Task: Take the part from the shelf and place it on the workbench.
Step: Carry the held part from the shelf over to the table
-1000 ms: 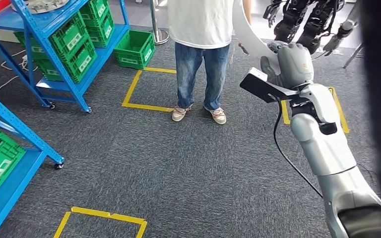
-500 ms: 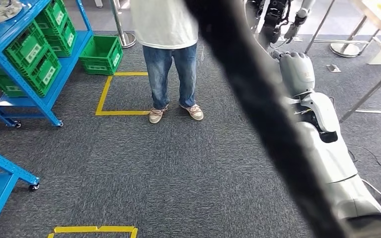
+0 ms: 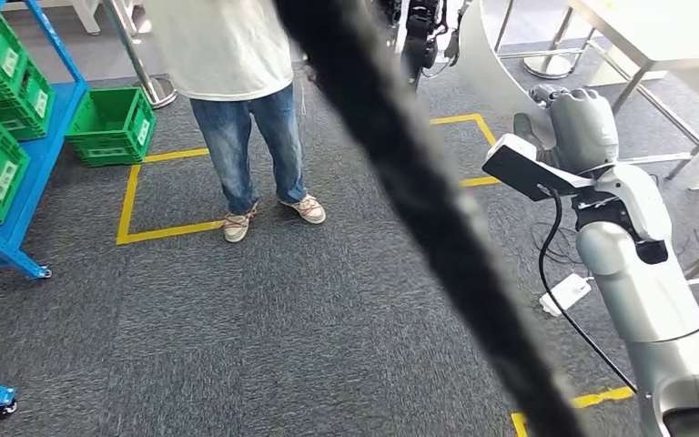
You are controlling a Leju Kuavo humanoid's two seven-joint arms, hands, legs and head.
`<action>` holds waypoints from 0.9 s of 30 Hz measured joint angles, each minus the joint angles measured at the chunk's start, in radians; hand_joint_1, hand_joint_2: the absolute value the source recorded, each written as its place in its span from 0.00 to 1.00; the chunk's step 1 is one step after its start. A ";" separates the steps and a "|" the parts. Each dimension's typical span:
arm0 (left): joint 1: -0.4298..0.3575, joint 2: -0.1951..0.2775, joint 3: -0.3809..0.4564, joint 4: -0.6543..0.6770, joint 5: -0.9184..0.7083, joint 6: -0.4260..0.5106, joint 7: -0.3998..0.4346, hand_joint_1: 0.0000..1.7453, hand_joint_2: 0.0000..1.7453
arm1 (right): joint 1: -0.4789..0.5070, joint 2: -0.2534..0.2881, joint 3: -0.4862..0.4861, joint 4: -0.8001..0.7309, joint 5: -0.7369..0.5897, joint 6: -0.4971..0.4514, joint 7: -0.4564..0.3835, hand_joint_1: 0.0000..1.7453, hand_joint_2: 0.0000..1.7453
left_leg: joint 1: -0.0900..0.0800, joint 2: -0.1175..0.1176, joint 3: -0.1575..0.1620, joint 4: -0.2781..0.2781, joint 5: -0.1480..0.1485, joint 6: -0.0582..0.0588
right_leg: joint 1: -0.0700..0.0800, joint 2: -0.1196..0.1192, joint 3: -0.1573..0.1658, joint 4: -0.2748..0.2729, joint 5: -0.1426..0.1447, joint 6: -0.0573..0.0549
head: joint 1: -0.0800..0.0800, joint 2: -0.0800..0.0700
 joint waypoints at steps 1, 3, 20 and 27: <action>0.000 0.000 0.000 0.000 -0.001 0.000 0.002 0.00 1.00 | 0.001 -0.006 0.000 -0.002 -0.002 0.002 0.001 1.00 1.00 | -0.001 0.012 0.002 -0.001 0.002 0.008 | -0.003 0.013 -0.002 -0.004 0.005 0.009 | 0.000 0.000; 0.000 0.001 0.000 0.000 -0.003 0.000 0.005 0.00 1.00 | 0.005 -0.016 -0.001 -0.004 -0.003 0.004 0.004 1.00 1.00 | -0.001 0.039 0.007 -0.008 0.010 0.023 | -0.004 -0.003 -0.012 0.007 0.000 0.020 | 0.002 0.000; -0.005 -0.007 -0.001 0.000 -0.019 -0.017 0.020 0.00 1.00 | 0.029 0.010 0.012 -0.024 0.077 -0.026 0.045 1.00 1.00 | -0.020 0.129 -0.013 0.067 -0.056 0.004 | 0.015 -0.153 0.032 -0.021 -0.008 -0.036 | 0.007 0.000; 0.002 -0.007 -0.001 0.000 -0.020 -0.017 0.027 0.00 1.00 | 0.033 0.029 0.022 -0.026 0.080 -0.027 0.045 1.00 1.00 | 0.001 0.046 -0.057 0.118 -0.025 -0.011 | 0.008 -0.060 0.029 -0.009 -0.011 -0.031 | 0.007 0.000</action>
